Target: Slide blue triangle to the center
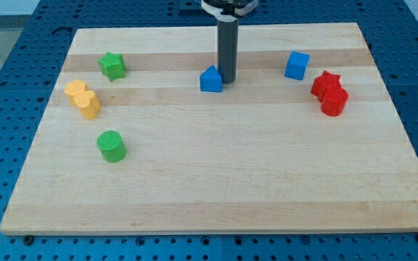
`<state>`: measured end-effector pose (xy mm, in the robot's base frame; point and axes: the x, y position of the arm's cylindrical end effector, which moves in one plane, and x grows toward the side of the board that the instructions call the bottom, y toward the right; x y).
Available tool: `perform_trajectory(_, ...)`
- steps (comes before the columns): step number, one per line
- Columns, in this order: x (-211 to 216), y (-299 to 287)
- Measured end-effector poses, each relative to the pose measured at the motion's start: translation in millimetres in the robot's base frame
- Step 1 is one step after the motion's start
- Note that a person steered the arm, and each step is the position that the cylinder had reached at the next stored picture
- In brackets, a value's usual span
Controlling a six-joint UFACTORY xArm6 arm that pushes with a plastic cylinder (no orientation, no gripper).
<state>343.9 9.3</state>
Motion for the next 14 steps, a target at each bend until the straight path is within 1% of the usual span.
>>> perform_trajectory(2,-30,-22)
perform_trajectory(3,-29,-45)
perform_trajectory(5,5,-66)
perform_trajectory(7,-39,-60)
perform_trajectory(8,-30,-50)
perform_trajectory(9,0,-38)
perform_trajectory(10,21,-21)
perform_trajectory(11,1,-21)
perform_trajectory(12,7,-14)
perform_trajectory(13,42,-1)
perform_trajectory(14,68,1)
